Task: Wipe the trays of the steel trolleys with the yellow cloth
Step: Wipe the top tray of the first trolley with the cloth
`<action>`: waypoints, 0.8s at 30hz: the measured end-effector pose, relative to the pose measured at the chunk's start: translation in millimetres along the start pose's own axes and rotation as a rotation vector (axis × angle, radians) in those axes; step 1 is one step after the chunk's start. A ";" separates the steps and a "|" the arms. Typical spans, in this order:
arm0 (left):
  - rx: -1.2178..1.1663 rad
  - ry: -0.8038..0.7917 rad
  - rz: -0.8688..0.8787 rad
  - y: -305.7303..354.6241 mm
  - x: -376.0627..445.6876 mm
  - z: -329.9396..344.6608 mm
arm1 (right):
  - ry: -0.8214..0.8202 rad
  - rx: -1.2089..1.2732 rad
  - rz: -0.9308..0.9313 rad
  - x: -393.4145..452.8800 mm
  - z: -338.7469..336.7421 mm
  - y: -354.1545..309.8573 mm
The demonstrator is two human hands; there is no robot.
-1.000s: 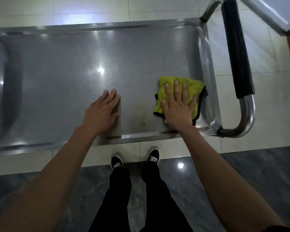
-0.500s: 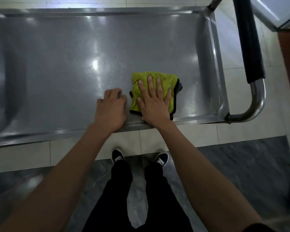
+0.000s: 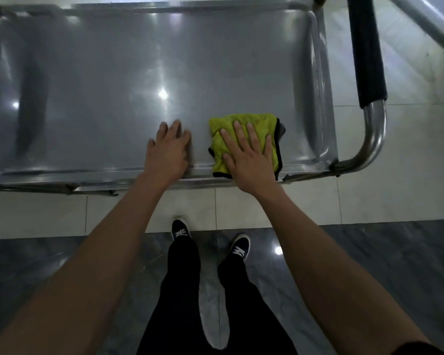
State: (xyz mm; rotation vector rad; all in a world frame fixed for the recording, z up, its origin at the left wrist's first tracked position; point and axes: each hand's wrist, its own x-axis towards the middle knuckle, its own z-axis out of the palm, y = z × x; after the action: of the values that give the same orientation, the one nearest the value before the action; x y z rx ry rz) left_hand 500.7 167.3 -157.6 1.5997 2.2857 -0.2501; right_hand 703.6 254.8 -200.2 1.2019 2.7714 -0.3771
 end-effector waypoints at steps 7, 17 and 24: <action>-0.034 -0.002 -0.037 6.9 1.4 5.1 | 0.005 0.008 0.285 -26.3 -14.5 107.5; 0.013 -0.029 -0.026 -1.5 4.2 7.2 | -0.021 -0.008 0.341 -23.0 -4.1 62.2; 0.005 -0.034 -0.026 -6.6 0.5 9.5 | 0.016 0.050 0.131 -3.2 18.2 -58.7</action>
State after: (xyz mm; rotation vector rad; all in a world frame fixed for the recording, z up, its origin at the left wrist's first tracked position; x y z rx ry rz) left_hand 496.1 162.2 -167.0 1.5571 2.2839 -0.2877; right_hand 662.8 209.1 -206.2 1.3951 2.6929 -0.4282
